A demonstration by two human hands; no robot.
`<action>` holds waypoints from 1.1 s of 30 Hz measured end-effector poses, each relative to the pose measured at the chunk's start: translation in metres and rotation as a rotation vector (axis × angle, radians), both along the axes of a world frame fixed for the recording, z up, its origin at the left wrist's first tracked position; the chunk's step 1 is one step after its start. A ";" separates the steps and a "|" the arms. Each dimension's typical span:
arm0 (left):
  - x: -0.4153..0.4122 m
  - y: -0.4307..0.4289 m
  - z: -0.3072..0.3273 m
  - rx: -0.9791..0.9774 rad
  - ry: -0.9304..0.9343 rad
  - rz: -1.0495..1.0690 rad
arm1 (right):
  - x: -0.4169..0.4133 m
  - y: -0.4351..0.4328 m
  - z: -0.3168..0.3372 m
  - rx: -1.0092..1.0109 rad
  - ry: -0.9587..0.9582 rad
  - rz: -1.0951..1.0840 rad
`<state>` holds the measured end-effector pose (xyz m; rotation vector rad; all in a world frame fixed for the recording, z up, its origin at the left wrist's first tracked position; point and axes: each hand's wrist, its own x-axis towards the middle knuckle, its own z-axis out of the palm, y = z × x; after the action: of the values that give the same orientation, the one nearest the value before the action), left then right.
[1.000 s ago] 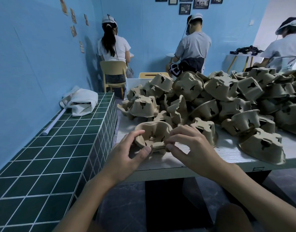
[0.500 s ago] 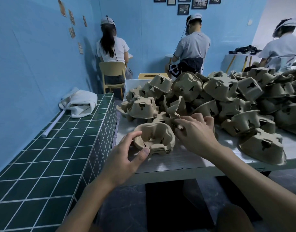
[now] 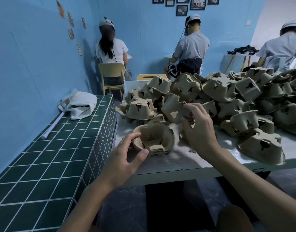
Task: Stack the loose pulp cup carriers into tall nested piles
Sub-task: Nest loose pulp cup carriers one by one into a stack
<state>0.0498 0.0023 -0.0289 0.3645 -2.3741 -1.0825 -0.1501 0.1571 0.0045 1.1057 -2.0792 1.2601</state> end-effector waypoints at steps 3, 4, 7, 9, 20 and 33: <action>0.000 -0.002 -0.001 -0.011 -0.016 0.003 | 0.011 0.005 0.012 -0.067 0.124 0.083; 0.000 -0.002 -0.002 -0.003 -0.014 0.000 | 0.016 0.006 0.014 -0.065 0.172 0.105; 0.000 0.000 -0.001 0.030 0.013 0.005 | 0.033 0.007 0.017 -0.045 0.293 0.191; 0.000 0.002 0.001 0.038 0.028 0.001 | 0.042 0.006 0.016 -0.021 0.350 0.245; 0.001 0.003 0.003 0.089 0.039 -0.030 | 0.048 0.012 0.003 0.256 0.333 0.370; 0.000 0.003 -0.001 0.040 0.107 0.082 | 0.007 -0.044 0.029 0.273 -0.016 0.292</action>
<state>0.0495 0.0051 -0.0301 0.4035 -2.2268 -1.0859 -0.1432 0.1134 0.0338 1.5719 -2.2077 1.1346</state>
